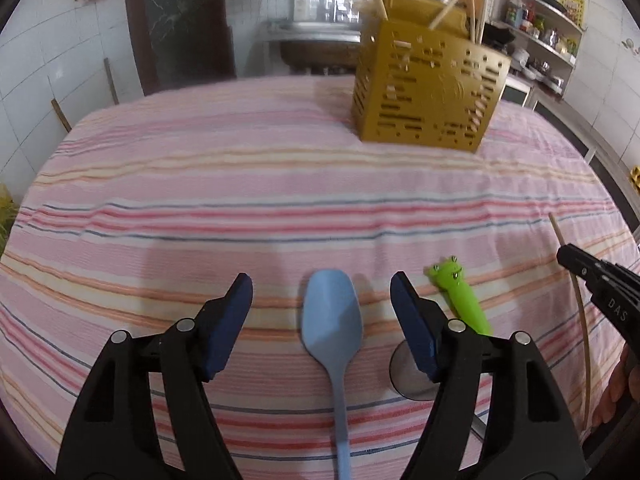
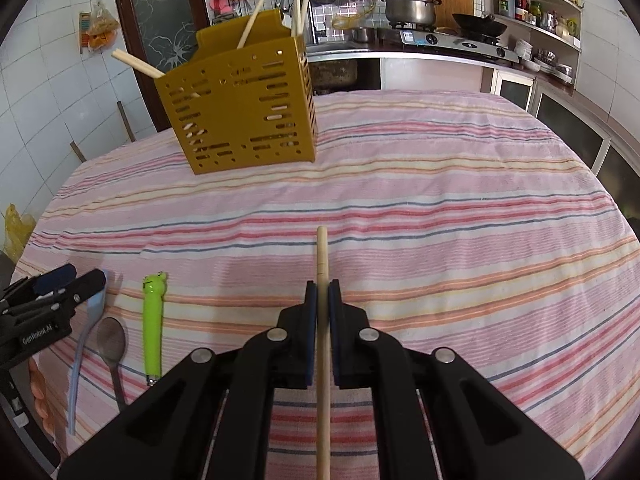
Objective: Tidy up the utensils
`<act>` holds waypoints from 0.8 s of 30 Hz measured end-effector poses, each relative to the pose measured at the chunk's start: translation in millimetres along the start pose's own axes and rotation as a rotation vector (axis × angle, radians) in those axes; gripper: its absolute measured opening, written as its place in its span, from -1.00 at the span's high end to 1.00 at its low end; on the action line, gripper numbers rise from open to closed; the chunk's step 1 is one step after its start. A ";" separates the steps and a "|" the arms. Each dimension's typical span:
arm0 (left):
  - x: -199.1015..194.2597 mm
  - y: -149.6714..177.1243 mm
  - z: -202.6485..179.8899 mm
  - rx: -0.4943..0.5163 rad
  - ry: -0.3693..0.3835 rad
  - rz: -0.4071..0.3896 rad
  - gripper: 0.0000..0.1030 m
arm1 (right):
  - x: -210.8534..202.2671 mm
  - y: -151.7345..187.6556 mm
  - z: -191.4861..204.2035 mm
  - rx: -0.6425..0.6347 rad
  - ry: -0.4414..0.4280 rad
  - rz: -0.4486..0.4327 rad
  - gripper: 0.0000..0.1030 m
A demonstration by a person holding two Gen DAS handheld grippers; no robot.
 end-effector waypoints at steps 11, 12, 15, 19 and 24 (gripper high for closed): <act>16.4 1.4 -2.2 -0.003 -0.010 0.036 0.41 | -2.4 0.0 2.2 0.003 -0.004 -0.014 0.88; 15.7 1.1 -1.8 -0.005 -0.008 0.034 0.41 | -3.7 -0.1 2.3 0.003 -0.005 -0.018 0.88; 10.4 1.3 -0.1 -0.010 -0.015 0.011 0.41 | -11.2 -0.4 1.3 0.009 -0.009 -0.040 0.88; -6.4 -0.3 2.3 -0.014 -0.030 -0.046 0.41 | -25.1 -2.1 0.0 0.013 -0.021 -0.082 0.88; -41.7 -1.6 3.3 -0.011 -0.046 -0.167 0.41 | -51.2 -2.1 -0.6 0.022 -0.047 -0.180 0.88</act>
Point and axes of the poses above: each gripper's, at about its wrist camera, not at the fingertips, and x roughly the way its jaws point, z to its left, y to its underside, the point moved 1 cm from there along x, roughly the way its jaws point, and after that the axes turned 1 degree about -y, right-handed, at the moved point
